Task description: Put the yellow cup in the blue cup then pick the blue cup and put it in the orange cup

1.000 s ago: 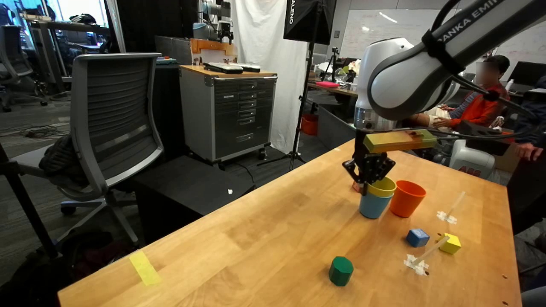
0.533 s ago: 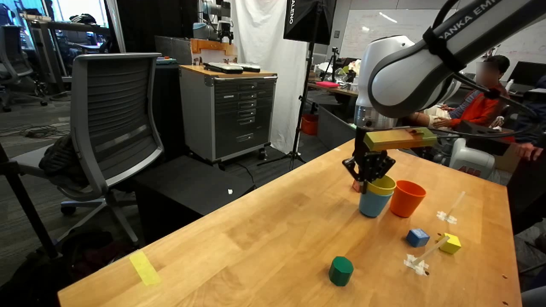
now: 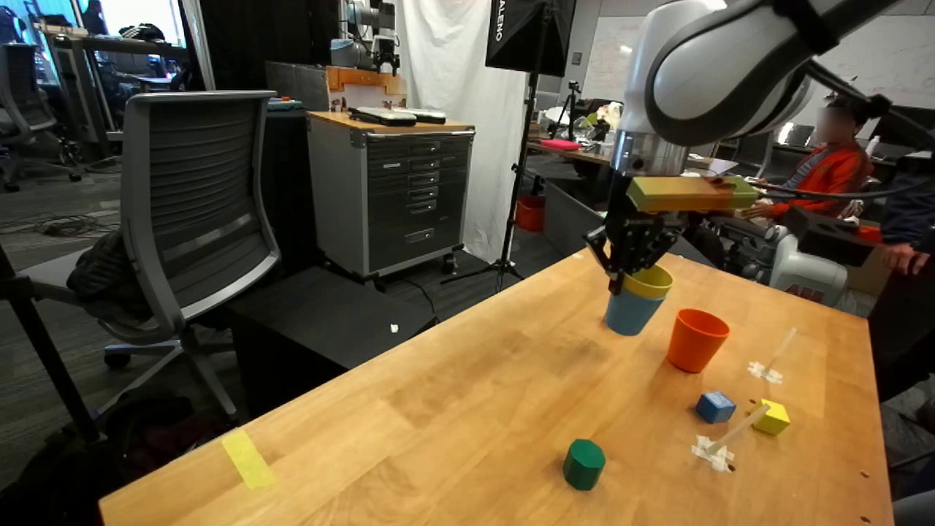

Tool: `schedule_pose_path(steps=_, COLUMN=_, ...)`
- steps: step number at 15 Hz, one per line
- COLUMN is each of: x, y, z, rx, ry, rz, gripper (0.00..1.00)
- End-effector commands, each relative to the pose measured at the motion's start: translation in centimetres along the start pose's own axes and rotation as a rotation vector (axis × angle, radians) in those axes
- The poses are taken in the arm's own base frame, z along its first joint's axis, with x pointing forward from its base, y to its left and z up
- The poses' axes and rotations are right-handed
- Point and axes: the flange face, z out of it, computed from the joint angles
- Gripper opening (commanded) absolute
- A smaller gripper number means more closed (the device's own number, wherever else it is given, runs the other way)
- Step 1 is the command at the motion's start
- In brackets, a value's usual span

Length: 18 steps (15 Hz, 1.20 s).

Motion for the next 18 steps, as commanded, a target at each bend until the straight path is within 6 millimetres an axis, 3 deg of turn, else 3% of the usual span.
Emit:
schedule_pose_path(steps=1, x=-1.5, y=1.0, z=-5.0, rx=0.054, ry=0.017, rz=-0.002, gripper=0.02)
schedule_pose_path(steps=5, x=-1.8, y=3.1, z=-8.5, rx=0.051, ry=0.027, rz=0.025, gripper=0.02)
schedule_pose_path(steps=10, x=-0.7, y=7.7, z=-10.9, rx=0.049, ry=-0.009, rz=0.094, gripper=0.02)
schedule_pose_path(steps=14, x=0.8, y=11.5, z=-10.6, rx=0.033, ry=-0.043, rz=0.163, gripper=0.02)
schedule_pose_path(steps=18, x=1.2, y=13.7, z=-8.6, rx=-0.003, ry=-0.104, rz=0.198, gripper=0.02)
